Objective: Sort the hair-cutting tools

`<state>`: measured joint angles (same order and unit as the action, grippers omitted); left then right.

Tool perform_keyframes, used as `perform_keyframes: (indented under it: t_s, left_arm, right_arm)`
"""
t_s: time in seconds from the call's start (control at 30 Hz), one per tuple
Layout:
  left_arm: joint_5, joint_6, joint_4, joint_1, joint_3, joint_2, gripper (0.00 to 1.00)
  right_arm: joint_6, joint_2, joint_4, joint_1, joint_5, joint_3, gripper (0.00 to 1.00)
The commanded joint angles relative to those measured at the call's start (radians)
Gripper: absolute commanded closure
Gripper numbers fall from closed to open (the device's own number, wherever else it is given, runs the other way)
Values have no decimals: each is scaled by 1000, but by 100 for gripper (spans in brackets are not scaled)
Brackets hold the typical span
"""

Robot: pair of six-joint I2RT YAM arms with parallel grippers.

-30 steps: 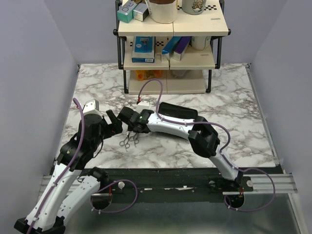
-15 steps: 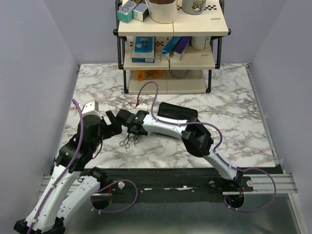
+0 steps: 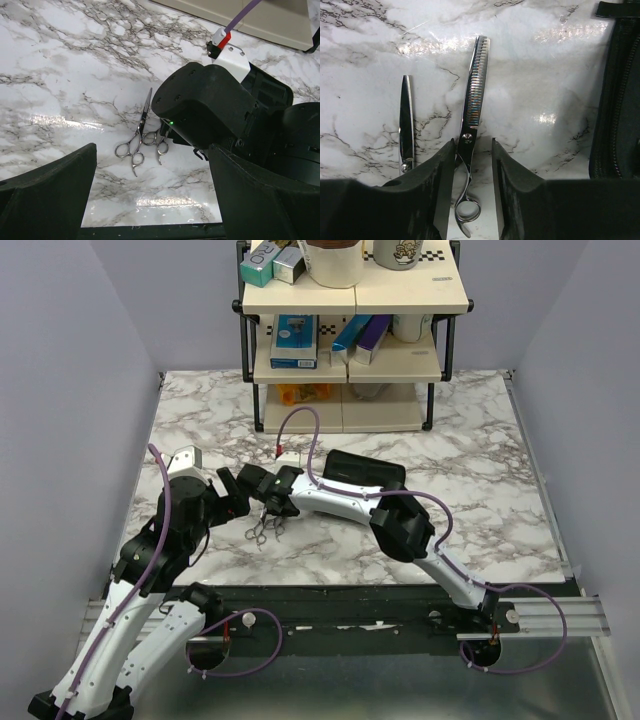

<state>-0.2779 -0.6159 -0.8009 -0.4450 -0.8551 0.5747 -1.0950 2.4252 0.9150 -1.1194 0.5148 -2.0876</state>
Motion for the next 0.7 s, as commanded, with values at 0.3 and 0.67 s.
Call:
perform_keyframes:
  t_s: [0.3, 0.67]
  left_arm:
    - [22, 1, 19, 2, -16, -7, 2]
    - [37, -24, 26, 2, -35, 5, 2]
  right_arm:
    - [89, -40, -45, -33, -41, 257, 76]
    - [314, -274, -271, -79, -151, 688, 91]
